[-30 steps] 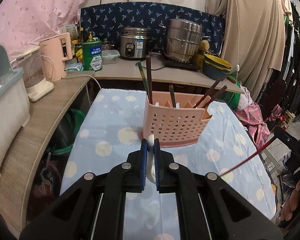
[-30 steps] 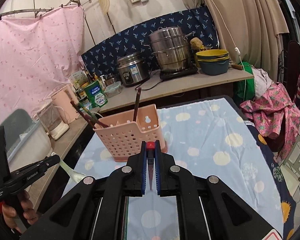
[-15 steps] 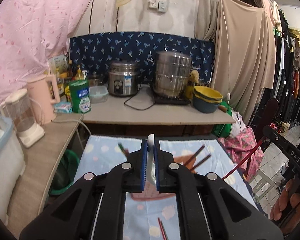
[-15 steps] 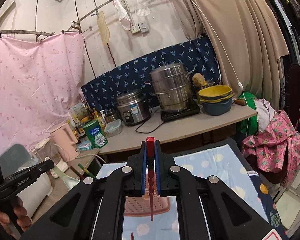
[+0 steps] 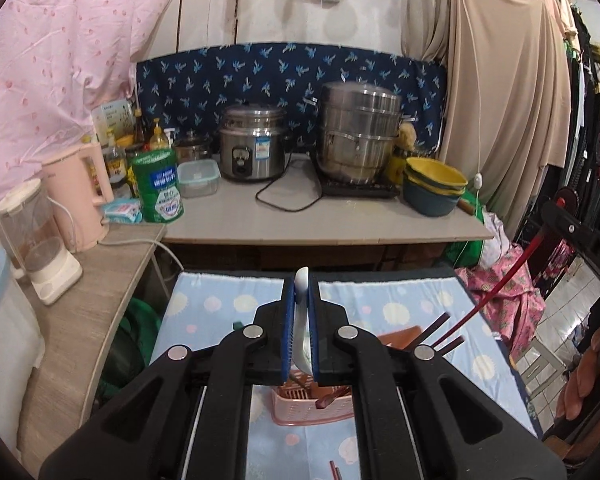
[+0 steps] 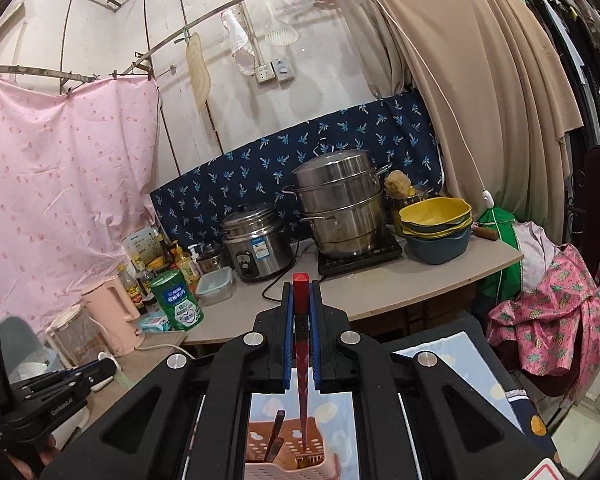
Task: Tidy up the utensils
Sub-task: 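Lift the spoon and chopstick up over the pink holder with both tools, then lower the spoon and chopstick into the holder and open both tools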
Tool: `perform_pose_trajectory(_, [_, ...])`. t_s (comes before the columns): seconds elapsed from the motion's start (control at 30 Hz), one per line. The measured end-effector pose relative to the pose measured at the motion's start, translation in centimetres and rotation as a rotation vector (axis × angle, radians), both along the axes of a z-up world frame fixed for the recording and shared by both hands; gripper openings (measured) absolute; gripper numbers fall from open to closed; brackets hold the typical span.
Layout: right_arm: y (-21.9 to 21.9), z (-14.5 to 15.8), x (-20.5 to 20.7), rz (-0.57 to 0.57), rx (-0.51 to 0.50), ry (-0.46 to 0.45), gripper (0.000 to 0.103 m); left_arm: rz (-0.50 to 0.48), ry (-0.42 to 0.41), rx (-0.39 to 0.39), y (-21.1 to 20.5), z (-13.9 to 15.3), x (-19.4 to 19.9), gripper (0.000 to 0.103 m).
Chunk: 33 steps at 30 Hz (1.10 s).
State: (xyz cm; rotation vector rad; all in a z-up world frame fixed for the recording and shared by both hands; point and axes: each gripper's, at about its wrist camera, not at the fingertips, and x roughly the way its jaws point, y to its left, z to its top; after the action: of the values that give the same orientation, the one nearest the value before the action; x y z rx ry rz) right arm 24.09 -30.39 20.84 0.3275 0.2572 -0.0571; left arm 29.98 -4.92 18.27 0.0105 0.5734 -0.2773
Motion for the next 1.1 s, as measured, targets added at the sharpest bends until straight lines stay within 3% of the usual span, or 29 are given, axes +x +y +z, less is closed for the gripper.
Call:
perform_pose_trajectory(0.27, [2.0,-4.0,2.5,0.041,0.002,0.092,0.007,0.012,0.063,0.022,-0.3,-3.0,1.6,0.007])
perform_pose_trajectory(0.53, [2.3,-5.7,3.4,0.054,0.003,0.137,0.01,0.026,0.053,-0.018,0.2,-2.5,1.6,0.008])
perform_pose_trajectory(0.63, [2.4,-5.7,3.2,0.052,0.002,0.139,0.012,0.035,0.042,-0.022,0.5,-2.1,1.3,0.014])
perform_pose_trajectory(0.73, [2.3,-5.5,2.7,0.051,0.004,0.133,0.013,0.043,0.034,-0.02,0.7,-1.9,0.9,0.021])
perform_pose_trajectory(1.1, [3.0,-5.2,-2.3,0.086,0.01,0.125,0.022,0.056,0.025,-0.026,2.0,-1.7,-2.9,0.026])
